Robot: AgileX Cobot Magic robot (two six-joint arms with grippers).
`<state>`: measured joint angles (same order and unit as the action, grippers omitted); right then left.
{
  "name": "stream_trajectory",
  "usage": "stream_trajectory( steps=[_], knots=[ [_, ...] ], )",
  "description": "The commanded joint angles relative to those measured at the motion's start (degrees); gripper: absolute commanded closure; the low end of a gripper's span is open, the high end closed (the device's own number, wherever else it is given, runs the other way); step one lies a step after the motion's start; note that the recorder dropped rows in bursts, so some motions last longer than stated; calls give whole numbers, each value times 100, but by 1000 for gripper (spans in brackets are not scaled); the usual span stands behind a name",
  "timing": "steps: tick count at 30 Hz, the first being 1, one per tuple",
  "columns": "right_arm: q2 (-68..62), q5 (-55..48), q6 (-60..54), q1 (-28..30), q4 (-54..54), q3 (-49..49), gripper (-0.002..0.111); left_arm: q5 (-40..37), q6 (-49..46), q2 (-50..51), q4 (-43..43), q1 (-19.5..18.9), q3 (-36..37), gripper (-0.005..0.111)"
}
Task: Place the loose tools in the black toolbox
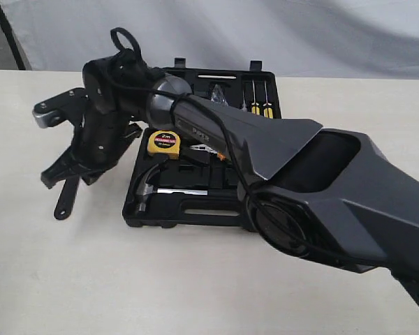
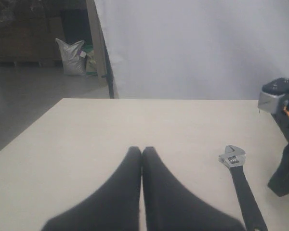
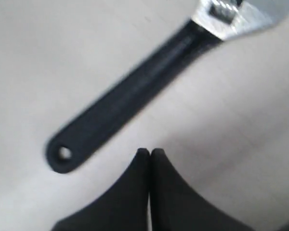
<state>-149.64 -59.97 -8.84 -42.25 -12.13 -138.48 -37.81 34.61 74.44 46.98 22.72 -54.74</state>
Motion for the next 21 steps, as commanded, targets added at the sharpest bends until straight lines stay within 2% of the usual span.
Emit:
stream_trajectory(
  steps=[1, 3, 8, 21],
  knots=[
    [-27, 272, -1368, -5, -1777, 0, 108, 97, 59, -46, -78, -19, 53, 105],
    [-142, 304, -1717, -5, -2165, 0, 108, 97, 59, -46, -78, -19, 53, 105],
    [-367, 423, -1777, 10, -2365, 0, 109, 97, 59, -46, -78, -19, 53, 105],
    [-535, 497, -1944, 247, -2391, 0, 109, 97, 59, -46, -78, -19, 53, 105]
  ],
)
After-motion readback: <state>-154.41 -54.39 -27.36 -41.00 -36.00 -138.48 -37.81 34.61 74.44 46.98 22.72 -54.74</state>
